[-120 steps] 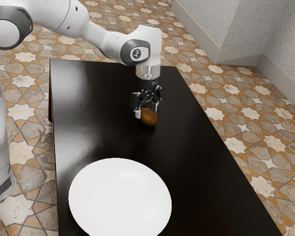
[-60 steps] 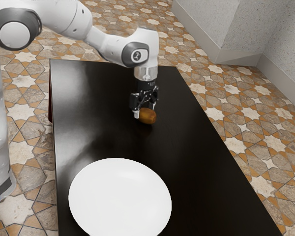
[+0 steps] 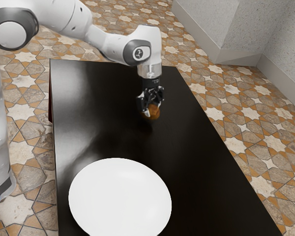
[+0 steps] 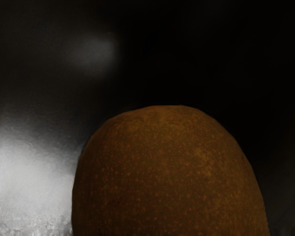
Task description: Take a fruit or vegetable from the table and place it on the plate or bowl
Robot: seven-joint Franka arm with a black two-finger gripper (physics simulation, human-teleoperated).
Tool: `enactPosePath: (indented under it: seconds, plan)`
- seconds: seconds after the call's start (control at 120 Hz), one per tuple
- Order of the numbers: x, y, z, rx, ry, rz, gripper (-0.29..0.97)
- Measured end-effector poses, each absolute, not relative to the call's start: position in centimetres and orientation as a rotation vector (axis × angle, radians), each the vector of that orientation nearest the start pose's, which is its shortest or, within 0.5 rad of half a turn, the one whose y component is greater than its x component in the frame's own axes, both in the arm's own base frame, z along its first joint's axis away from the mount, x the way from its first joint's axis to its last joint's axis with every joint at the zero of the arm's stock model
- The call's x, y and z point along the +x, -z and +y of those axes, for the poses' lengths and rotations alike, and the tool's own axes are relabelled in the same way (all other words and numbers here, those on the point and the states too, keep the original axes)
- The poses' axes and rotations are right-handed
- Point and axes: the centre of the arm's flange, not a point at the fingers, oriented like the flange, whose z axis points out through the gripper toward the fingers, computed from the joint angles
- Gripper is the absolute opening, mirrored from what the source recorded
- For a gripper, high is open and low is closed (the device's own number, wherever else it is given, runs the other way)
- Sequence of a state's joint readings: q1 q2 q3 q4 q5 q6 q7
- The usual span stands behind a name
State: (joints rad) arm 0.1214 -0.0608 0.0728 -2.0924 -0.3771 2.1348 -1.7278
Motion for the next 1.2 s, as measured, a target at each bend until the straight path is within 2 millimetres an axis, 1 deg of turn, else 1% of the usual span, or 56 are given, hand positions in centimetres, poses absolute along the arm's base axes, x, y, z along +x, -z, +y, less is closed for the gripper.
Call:
enactPosePath:
  seconds: [0.025,0.05,0.075,0.1,0.158,0.225,0.283,0.392,0.467,0.5,0.558,0.617,0.692,0.733,0.783,0.867,0.958,1.033,1.092,1.15,1.2]
  plan:
    - [53.6,-46.9,8.0,1.416,0.217,2.433,0.15]
    - [53.6,-47.7,6.2,1.454,0.212,2.402,0.15]
    - [53.4,-48.7,3.7,1.509,0.204,2.357,0.14]
    - [52.9,-49.7,0.8,1.576,0.198,2.306,0.14]
    - [51.1,-51.6,-6.1,1.731,0.180,2.190,0.14]
    - [49.5,-52.5,-11.1,1.840,0.164,2.112,0.14]
    - [48.3,-52.8,-14.1,1.901,0.155,2.070,0.14]
    - [46.5,-53.0,-18.2,1.980,0.143,2.018,0.14]
    - [44.6,-52.9,-22.4,2.053,0.134,1.967,0.14]
    - [43.7,-52.8,-23.8,2.076,0.131,1.954,0.14]
    - [42.1,-52.8,-25.6,2.100,0.121,1.942,0.16]
    - [40.6,-52.6,-26.9,2.113,0.113,1.941,0.17]
    - [38.3,-52.5,-27.7,2.112,0.090,1.956,0.16]
    - [37.2,-52.3,-27.6,2.103,0.076,1.973,0.16]
    - [36.3,-52.1,-27.5,2.086,0.067,1.996,0.15]
    - [34.1,-52.1,-28.9,2.086,0.039,2.001,0.16]
    - [32.8,-52.0,-29.9,2.069,0.025,2.022,0.16]
    - [32.5,-52.1,-30.2,2.040,0.024,2.050,0.15]
    - [32.6,-52.1,-30.1,2.013,0.022,2.074,0.33]
    - [32.8,-52.1,-29.8,1.985,0.019,2.101,0.44]
    - [32.9,-52.1,-29.8,1.965,0.018,2.119,0.51]
